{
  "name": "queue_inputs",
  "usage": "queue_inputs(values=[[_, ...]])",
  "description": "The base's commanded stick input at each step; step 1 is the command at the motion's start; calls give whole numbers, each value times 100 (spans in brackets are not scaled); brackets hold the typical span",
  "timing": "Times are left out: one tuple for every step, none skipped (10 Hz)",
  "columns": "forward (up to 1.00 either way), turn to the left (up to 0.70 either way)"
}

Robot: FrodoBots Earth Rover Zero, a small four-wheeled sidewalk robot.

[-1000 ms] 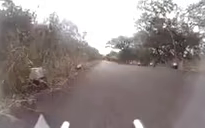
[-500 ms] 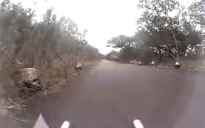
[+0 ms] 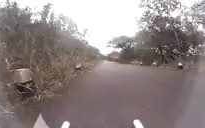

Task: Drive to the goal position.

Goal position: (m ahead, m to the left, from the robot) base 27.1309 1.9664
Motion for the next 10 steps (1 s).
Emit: queue_inputs(values=[[50,0],[50,0],[50,0],[50,0],[50,0],[50,0],[50,0],[50,0],[50,0],[50,0]])
